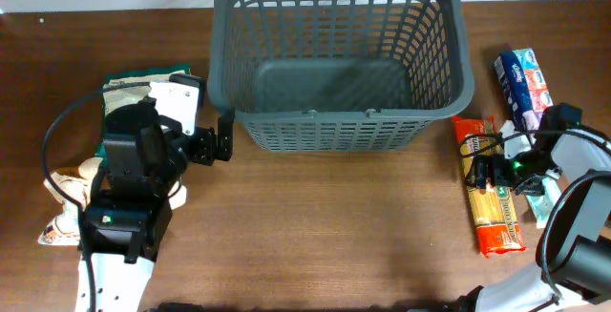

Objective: Pack container
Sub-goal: 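Lower the right gripper and grasp the spaghetti pack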

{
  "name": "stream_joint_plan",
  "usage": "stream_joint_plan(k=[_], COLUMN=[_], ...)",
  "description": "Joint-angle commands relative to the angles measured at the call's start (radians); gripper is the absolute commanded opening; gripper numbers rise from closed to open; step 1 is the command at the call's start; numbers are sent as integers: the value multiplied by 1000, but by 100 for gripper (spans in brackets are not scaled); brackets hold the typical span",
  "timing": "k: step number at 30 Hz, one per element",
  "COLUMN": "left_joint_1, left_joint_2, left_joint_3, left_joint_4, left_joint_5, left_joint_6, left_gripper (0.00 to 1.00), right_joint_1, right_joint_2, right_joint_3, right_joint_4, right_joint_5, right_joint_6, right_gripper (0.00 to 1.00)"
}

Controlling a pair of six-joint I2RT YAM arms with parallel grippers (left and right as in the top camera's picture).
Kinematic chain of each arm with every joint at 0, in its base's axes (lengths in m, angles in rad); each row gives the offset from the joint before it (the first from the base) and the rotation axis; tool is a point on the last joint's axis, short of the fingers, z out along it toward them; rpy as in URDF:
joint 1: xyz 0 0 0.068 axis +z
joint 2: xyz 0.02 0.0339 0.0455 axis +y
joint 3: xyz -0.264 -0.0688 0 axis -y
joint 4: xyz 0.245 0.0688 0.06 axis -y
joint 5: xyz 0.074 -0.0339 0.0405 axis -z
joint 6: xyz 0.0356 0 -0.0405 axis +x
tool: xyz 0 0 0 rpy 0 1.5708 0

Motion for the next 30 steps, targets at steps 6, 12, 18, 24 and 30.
stream_joint_plan(k=[6,12,18,24,30], left_joint_1=[-3,-3,-3,-3,-3], left_joint_2=[5,5,5,5,5], left_joint_3=[13,13,13,13,13], left_joint_4=[2,2,2,1,2], left_joint_5=[-11,-11,-11,-11,-11], left_joint_6=[17,17,17,17,17], left_gripper=[99,99,99,99,99], right_joint_1=[3,3,4,4,4], right_joint_2=[26,26,26,26,26], right_joint_3=[-84,-90,-90,-90,-90], right_joint_4=[77,84,99,134,191], right_joint_5=[2,6,5,8,79], right_joint_6=[58,20,-106,-137,-139], right_gripper=[100,97,90,94,96])
